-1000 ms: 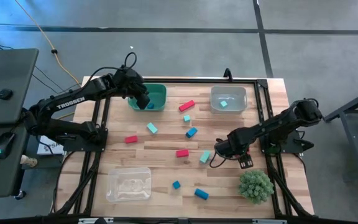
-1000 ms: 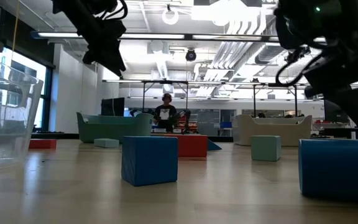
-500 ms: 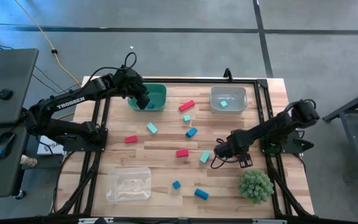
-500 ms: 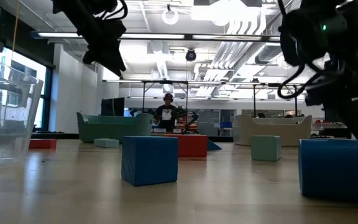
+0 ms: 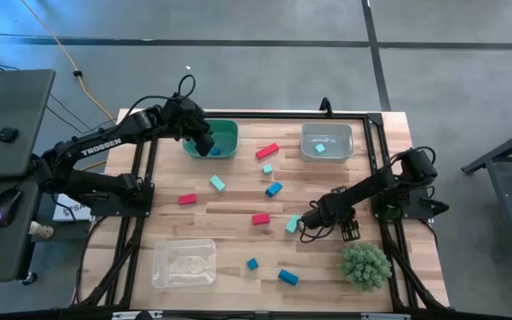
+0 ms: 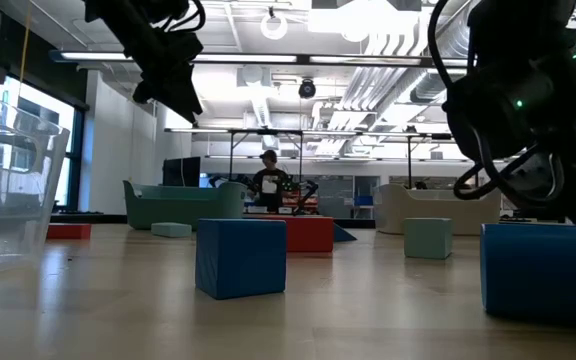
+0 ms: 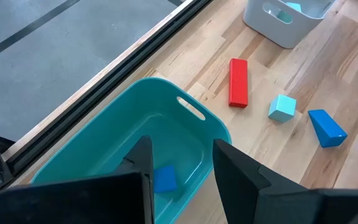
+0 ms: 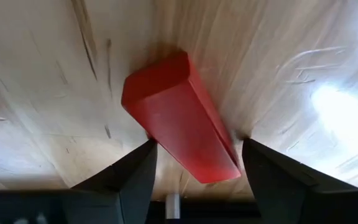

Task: Sort & place blocks by color
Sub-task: Put the red block into the transparent bin

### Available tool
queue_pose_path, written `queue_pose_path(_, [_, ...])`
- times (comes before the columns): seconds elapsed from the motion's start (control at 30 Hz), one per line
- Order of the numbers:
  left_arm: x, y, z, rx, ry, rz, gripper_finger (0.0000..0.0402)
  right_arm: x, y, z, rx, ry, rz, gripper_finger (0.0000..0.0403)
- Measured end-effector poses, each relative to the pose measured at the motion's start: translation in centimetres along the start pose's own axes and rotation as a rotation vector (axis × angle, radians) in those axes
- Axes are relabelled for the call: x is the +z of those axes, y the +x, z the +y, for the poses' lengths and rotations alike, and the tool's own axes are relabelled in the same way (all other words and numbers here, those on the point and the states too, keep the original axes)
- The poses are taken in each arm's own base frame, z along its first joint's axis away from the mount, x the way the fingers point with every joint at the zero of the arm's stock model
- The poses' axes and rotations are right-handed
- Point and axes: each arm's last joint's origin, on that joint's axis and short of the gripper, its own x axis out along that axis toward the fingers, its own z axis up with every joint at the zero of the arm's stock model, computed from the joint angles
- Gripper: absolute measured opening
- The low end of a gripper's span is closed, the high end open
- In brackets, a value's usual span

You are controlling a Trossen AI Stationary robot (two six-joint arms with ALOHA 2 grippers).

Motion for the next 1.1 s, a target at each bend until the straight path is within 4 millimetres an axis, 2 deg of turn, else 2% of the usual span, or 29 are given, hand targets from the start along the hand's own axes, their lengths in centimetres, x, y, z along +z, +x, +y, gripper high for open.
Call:
queue_pose_path(0.17, [0.0, 0.0, 0.0, 0.0, 0.0, 0.0, 0.009, 0.0, 0.0, 0.0, 0.011, -0.001, 0.0, 0.018])
queue_pose_path(0.5, [0.0, 0.0, 0.0, 0.0, 0.0, 0.0, 0.009, 0.1, -0.3, 0.1, 0.005, 0.0, 0.0, 0.0079])
queue_pose_path(0.83, [0.0, 0.0, 0.0, 0.0, 0.0, 0.0, 0.009, 0.9, -1.5, 0.2, 0.011, 0.064, -0.049, 0.0079])
queue_pose_path(1.1, [0.0, 0.0, 0.0, 0.0, -0.026, 0.0, 0.009, 2.2, -4.6, 0.5, 0.026, 0.187, -0.155, 0.0079])
